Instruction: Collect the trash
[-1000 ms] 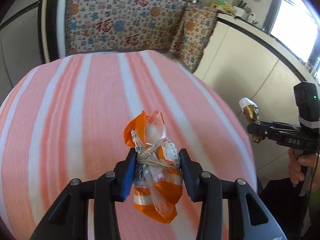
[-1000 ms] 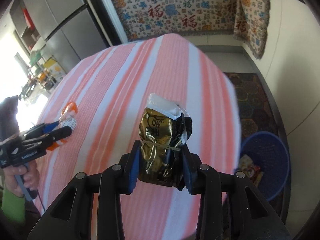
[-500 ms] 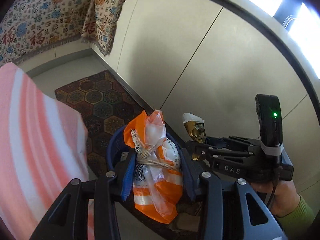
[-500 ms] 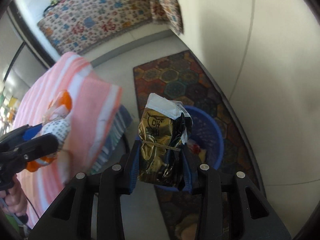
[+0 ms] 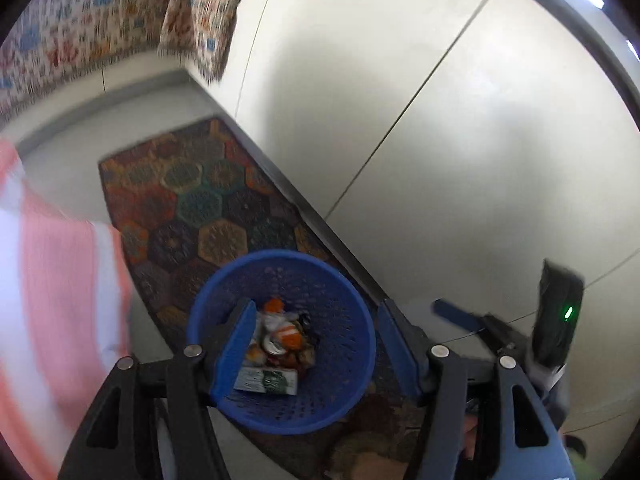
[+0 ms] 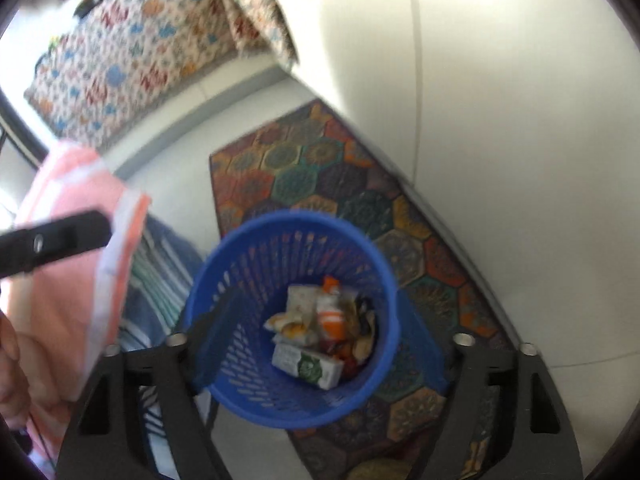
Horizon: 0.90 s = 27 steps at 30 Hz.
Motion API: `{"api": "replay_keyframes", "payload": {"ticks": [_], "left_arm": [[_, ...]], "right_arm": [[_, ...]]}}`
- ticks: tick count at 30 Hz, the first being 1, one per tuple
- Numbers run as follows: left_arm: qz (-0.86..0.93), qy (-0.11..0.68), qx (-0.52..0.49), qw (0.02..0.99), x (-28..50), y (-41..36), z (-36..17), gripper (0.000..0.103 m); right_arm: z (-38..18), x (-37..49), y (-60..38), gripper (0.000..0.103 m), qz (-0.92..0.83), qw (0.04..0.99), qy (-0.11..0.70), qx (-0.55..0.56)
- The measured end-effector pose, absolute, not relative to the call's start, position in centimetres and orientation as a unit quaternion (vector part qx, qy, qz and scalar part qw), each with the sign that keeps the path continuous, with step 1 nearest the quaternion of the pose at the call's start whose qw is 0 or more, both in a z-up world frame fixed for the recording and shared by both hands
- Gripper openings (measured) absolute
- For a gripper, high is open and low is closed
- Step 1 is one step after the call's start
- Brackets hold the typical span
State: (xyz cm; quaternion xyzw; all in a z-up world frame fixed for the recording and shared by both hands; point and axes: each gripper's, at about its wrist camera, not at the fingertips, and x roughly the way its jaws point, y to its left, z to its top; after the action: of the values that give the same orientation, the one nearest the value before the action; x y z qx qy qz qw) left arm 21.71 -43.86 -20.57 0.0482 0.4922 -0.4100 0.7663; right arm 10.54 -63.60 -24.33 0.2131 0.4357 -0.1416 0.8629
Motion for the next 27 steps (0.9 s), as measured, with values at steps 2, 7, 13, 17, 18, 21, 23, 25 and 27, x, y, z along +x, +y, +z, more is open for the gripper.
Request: {"api": "replay_keyframes", "payload": {"ticks": [2, 7, 13, 17, 18, 21, 23, 25, 27], "left_arm": [[-0.416, 0.452, 0.061, 0.787, 19.6, -42.4, -18.2, 0.077], [-0.418, 0.399, 0.084, 0.812, 14.2, -37.9, -14.2, 0.103], [-0.366, 0.383, 0.112, 0.841, 9.7, -34.5, -12.9, 0.103], [-0.344, 0.369, 0.114, 0.856, 7.9, -33.0, -12.5, 0.103], [-0.330, 0.368, 0.117, 0.862, 7.6, -32.6, -12.2, 0.103], [-0.308, 0.360, 0.124, 0.872, 6.7, -31.8, -11.2, 0.103], [-0.309, 0.367, 0.121, 0.869, 6.7, -31.2, -10.8, 0.103], [-0.314, 0.377, 0.118, 0.864, 6.6, -30.6, -10.6, 0.103], [-0.316, 0.385, 0.119, 0.859, 6.4, -30.0, -10.2, 0.103]], "right_arm": [[-21.9, 9.2, -63.5, 0.101, -0.146, 0.871, 0.417, 0.213], [-15.7, 3.8, -61.1, 0.103, -0.136, 0.891, 0.382, 0.204], [-12.6, -0.5, -55.8, 0.103, -0.189, 0.886, 0.399, 0.144], [-11.4, -1.8, -53.4, 0.103, -0.192, 0.886, 0.404, 0.126], [-11.1, -2.0, -53.0, 0.103, -0.191, 0.886, 0.403, 0.126], [-10.8, -2.4, -52.2, 0.103, -0.186, 0.886, 0.404, 0.128], [-10.8, -2.5, -51.5, 0.103, -0.187, 0.885, 0.408, 0.123], [-10.7, -2.7, -50.7, 0.103, -0.189, 0.884, 0.412, 0.116], [-10.6, -2.8, -50.0, 0.103, -0.185, 0.884, 0.414, 0.112]]}}
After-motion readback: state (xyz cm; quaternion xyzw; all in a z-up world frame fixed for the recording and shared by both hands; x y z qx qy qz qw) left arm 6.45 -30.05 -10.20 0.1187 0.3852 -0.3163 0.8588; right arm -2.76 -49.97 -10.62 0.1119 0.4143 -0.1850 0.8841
